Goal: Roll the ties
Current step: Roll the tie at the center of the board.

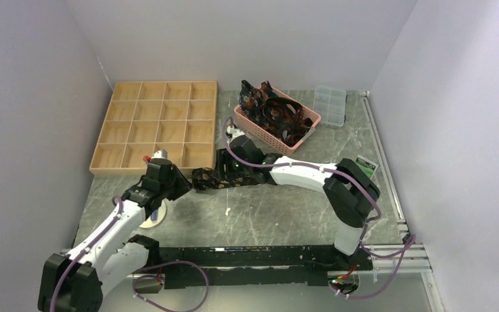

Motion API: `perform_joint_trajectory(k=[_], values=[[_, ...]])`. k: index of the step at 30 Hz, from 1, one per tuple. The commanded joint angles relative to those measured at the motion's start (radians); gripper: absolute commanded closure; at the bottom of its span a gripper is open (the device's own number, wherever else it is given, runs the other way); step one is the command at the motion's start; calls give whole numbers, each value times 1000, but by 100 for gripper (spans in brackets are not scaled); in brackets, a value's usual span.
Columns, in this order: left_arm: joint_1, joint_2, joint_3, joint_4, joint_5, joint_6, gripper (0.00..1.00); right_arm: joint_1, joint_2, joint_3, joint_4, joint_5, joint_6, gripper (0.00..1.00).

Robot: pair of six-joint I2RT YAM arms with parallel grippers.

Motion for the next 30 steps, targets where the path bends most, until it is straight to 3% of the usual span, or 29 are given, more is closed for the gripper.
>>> perform_joint_trajectory(k=[1,4,7,17,30], values=[[106,33,37,117,67,2,58,20,59,108,38,-7,4,39],[184,25,-5,192,143,-17,41,24,110,164,28,-6,-5,39],[241,37,-36,270,221,-11,33,24,168,219,-18,4,-14,40],[270,172,-59,433,367,6,40,26,222,156,13,0,-6,44],[271,359,-45,568,502,28,35,-3,179,45,95,-9,22,44]])
